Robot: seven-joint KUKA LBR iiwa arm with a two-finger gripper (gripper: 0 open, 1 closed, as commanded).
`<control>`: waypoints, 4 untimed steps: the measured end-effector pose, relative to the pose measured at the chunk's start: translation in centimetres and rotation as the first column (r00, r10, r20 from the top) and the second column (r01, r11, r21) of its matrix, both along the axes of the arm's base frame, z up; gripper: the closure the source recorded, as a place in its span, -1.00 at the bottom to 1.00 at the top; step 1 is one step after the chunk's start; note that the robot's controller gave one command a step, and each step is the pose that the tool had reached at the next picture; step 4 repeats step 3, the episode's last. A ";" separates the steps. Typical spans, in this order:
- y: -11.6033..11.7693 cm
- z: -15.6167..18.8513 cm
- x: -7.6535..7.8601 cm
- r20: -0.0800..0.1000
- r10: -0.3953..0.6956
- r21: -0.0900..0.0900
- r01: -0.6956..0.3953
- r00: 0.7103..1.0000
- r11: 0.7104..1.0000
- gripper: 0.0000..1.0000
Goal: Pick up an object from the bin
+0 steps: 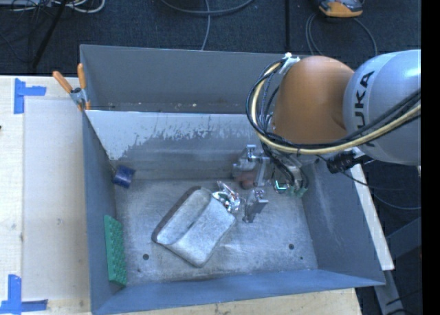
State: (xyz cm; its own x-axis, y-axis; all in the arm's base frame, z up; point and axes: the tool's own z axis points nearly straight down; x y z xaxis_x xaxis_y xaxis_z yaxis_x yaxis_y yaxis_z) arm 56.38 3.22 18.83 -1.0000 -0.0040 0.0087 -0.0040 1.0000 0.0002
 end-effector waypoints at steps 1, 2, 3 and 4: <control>1.4 -8.8 3.6 0.028 0.008 -0.001 -0.008 1.000 1.000 -1.00; 1.5 -9.6 3.0 0.009 0.008 0.000 -0.008 1.000 1.000 1.00; 1.3 6.0 3.7 0.019 0.189 -0.001 -0.189 0.982 0.982 1.00; 1.3 6.0 3.7 0.019 0.189 -0.001 -0.189 0.982 0.982 1.00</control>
Offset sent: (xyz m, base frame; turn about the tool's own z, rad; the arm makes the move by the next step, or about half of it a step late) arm 0.0340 0.0185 -0.1119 -0.0064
